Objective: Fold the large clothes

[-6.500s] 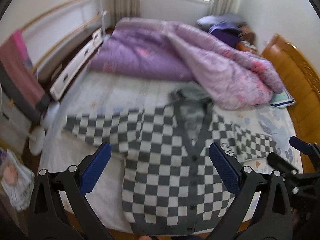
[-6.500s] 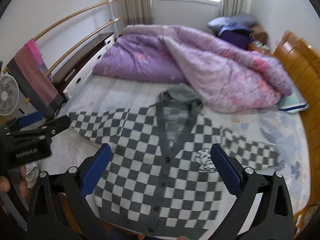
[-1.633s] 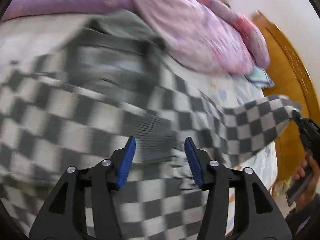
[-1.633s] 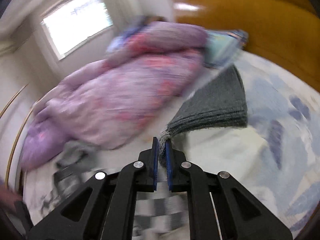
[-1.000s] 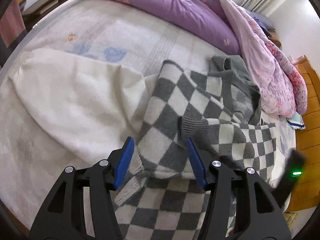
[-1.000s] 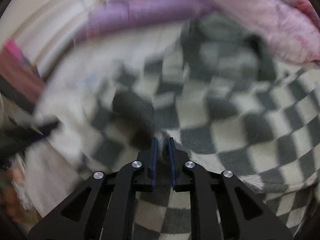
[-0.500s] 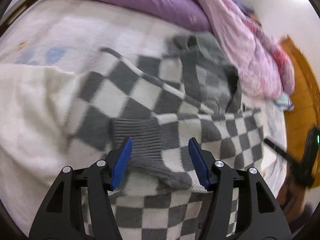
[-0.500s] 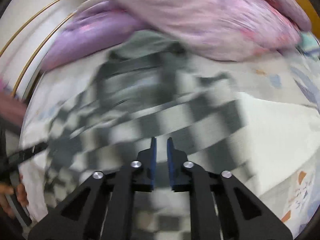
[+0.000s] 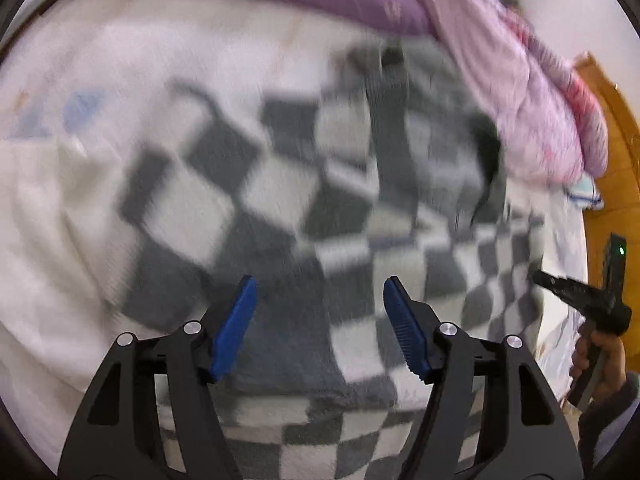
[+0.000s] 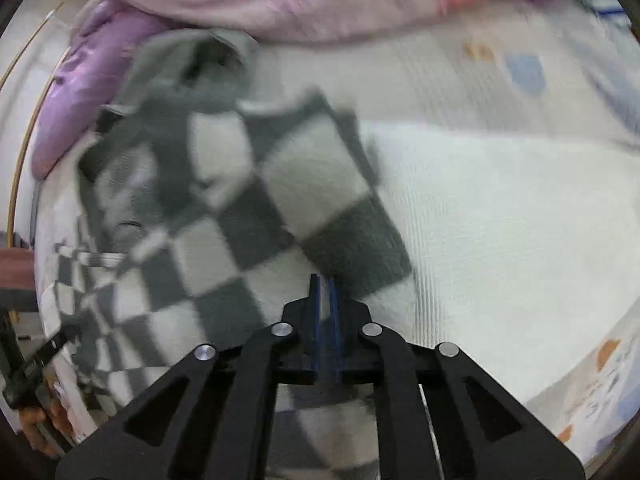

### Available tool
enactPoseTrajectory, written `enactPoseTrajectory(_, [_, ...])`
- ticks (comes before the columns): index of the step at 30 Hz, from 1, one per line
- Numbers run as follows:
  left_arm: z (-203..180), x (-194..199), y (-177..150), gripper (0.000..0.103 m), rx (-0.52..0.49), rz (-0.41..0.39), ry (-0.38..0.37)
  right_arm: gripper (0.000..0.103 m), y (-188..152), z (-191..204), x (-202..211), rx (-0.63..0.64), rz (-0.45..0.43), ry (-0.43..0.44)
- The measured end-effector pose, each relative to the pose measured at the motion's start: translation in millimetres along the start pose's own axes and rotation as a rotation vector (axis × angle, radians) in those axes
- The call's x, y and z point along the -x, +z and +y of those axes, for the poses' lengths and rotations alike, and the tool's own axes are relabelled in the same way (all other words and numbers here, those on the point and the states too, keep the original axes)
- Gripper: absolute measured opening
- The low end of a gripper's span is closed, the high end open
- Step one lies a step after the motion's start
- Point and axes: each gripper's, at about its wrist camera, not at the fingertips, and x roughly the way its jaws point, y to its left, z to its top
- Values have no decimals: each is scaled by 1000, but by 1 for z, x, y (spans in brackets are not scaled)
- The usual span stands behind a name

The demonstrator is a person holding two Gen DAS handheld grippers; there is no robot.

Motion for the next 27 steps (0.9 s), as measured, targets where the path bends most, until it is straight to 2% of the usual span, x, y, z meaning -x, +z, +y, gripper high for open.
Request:
enactPoseTrajectory(2, [10, 11, 20, 74, 24, -31, 9, 38, 18, -3, 11, -29, -33, -13])
enactPoseTrajectory(4, [28, 16, 47, 74, 70, -52, 33, 44, 39, -9, 12, -77, -48, -16])
enactPoseTrajectory(6, [45, 10, 71, 75, 113, -25, 60, 53, 66, -19, 3, -128, -25, -48])
enactPoseTrajectory(10, [79, -26, 112, 75, 160, 94, 164, 53, 97, -22, -34, -150, 70, -74])
enactPoseTrajectory(13, [92, -52, 126, 75, 171, 152, 177, 53, 105, -20, -53, -128, 117, -95])
enactPoseTrajectory(16, [94, -77, 132, 75, 124, 214, 211, 51, 104, -21, -77, -134, 195, -96])
enactPoseTrajectory(17, [92, -84, 132, 71, 104, 231, 227, 44, 102, -22, -85, -125, 216, -97])
enactPoseTrajectory(18, [91, -86, 133, 56, 92, 237, 237, 40, 101, -24, -87, -124, 215, -97])
enactPoseTrajectory(19, [88, -88, 134, 47, 76, 238, 214, 37, 100, -24, -88, -122, 213, -90])
enactPoseTrajectory(20, [85, -88, 135, 37, 61, 234, 212, 23, 98, -25, -89, -118, 210, -63])
enactPoseTrajectory(21, [82, -86, 136, 24, 35, 224, 240, 22, 97, -24, -87, -115, 199, -64])
enactPoseTrajectory(24, [71, -75, 135, 20, -33, 181, 267, 20, 92, -18, -75, -73, 144, -87])
enactPoseTrajectory(27, [61, -47, 132, 19, -78, 106, 255, 19, 83, -10, -57, -59, 84, -81])
